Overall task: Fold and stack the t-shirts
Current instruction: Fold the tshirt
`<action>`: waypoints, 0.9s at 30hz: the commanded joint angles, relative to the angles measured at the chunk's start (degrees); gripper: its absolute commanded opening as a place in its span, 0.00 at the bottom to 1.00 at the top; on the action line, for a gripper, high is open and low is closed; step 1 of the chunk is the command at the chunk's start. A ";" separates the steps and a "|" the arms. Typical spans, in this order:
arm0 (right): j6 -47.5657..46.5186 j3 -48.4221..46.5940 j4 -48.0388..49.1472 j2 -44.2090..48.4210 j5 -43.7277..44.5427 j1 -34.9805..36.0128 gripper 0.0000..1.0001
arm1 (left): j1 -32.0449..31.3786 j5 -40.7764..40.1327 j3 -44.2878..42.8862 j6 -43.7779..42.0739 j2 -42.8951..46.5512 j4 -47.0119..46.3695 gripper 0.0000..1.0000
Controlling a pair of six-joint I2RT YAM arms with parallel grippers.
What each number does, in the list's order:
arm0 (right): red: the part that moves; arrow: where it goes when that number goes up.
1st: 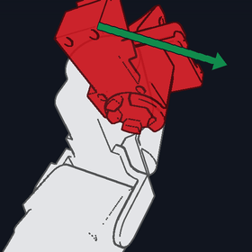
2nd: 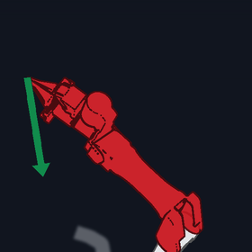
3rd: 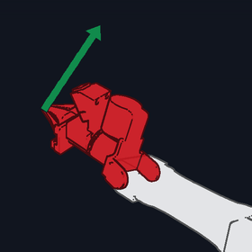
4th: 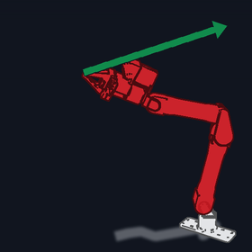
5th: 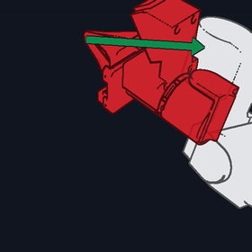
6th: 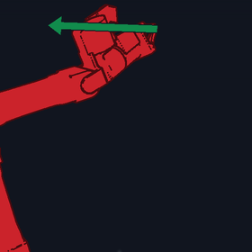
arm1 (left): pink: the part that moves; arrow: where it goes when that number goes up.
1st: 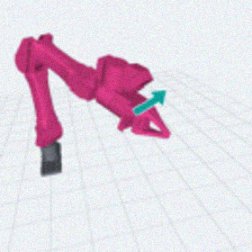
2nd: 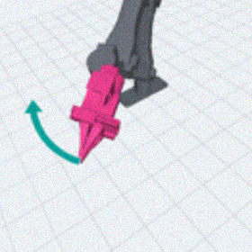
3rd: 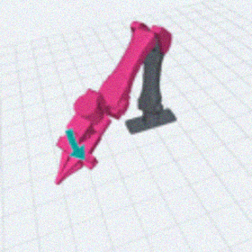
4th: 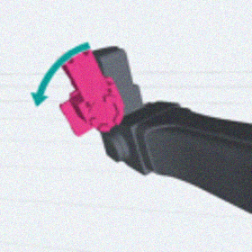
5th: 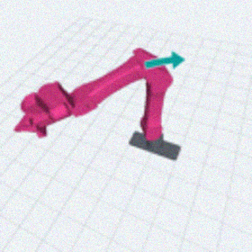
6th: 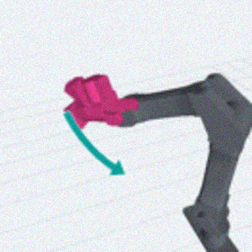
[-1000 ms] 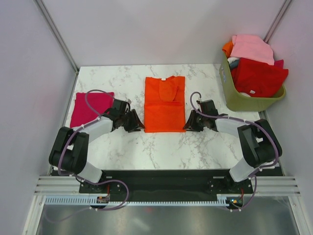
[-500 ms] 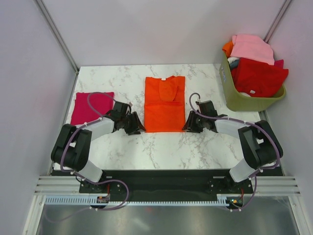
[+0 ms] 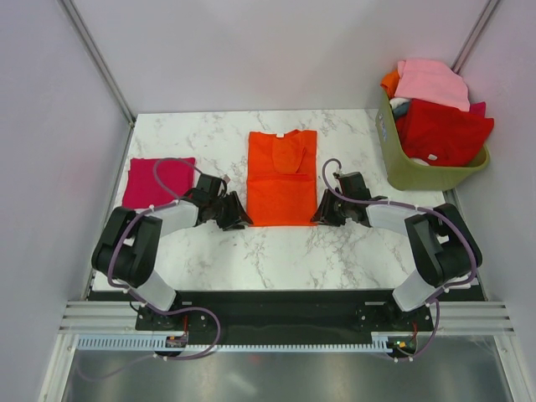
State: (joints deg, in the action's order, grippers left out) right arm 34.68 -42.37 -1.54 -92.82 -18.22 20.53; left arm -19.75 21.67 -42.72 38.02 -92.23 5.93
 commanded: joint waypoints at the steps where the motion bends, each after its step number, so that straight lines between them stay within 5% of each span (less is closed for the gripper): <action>1: -1.19 0.97 -1.18 -0.44 1.78 0.21 0.34 | -0.38 -0.05 0.44 0.30 -1.38 -1.10 0.44; 13: -0.75 1.24 0.05 -1.23 0.55 0.38 0.30 | -0.55 -2.07 0.71 4.25 -4.72 -5.23 0.24; 16: -0.66 1.24 0.05 -0.44 0.03 0.38 0.19 | -0.90 -3.39 1.41 4.87 -4.11 -5.67 0.09; 17: -0.66 1.24 -0.13 0.00 -0.15 0.30 0.02 | -0.82 -3.48 1.58 4.96 -3.67 -5.58 0.02; 27: -0.49 1.85 -5.04 8.17 -3.66 0.30 0.00 | -0.82 -2.08 4.13 3.73 8.02 -1.10 0.02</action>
State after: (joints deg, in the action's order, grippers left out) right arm 34.70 -40.75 -4.54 -88.58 -19.97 20.64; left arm -20.40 20.40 -38.96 42.19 -88.47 2.74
